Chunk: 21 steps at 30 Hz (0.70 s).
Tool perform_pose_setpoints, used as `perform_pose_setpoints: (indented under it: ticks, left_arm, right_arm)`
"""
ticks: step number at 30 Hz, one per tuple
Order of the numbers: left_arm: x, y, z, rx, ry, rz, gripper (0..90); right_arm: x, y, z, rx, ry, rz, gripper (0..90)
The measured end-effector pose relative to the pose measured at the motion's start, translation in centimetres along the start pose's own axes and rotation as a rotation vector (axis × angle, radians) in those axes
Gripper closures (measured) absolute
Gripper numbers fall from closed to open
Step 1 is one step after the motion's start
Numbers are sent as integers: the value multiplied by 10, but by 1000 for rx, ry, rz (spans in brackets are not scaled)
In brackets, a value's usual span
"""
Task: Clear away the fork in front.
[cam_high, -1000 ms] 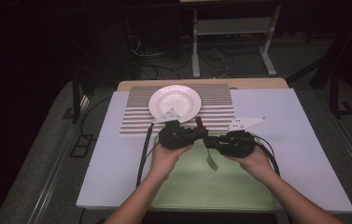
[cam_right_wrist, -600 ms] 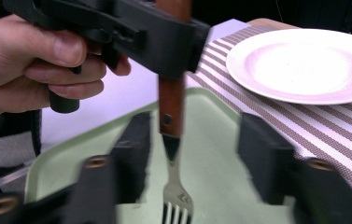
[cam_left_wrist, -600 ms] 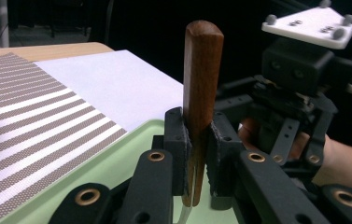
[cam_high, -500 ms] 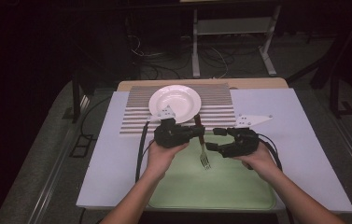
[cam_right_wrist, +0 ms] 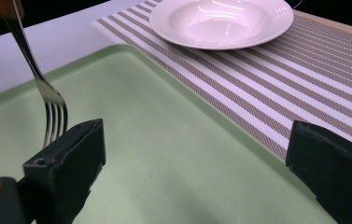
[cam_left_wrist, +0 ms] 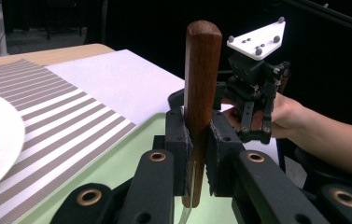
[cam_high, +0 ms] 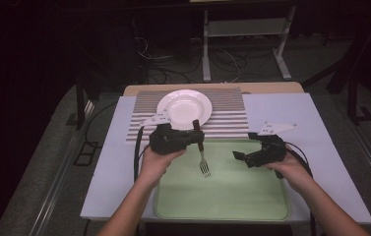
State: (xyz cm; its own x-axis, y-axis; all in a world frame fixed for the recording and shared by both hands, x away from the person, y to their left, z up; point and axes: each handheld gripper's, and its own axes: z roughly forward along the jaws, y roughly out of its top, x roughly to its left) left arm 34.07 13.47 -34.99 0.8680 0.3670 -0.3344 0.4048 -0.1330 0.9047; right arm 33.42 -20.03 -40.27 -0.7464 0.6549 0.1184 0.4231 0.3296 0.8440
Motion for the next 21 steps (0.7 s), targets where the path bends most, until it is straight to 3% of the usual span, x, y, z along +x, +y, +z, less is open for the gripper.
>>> perform_pose_setpoints:
  ticks: [4, 15, 21]
  left_arm:
    - [2, 1, -14, 2, 10, 4, 805]
    - [10, -2, -48, 12, 22, -14, 804]
    - [10, -5, -61, 34, 50, -24, 804]
  right_arm:
    - [-3, -9, -8, 25, -21, -37, 23]
    - [-14, -45, -40, -15, -54, 20, 19]
    - [-14, -63, -55, -25, -85, 21, 18]
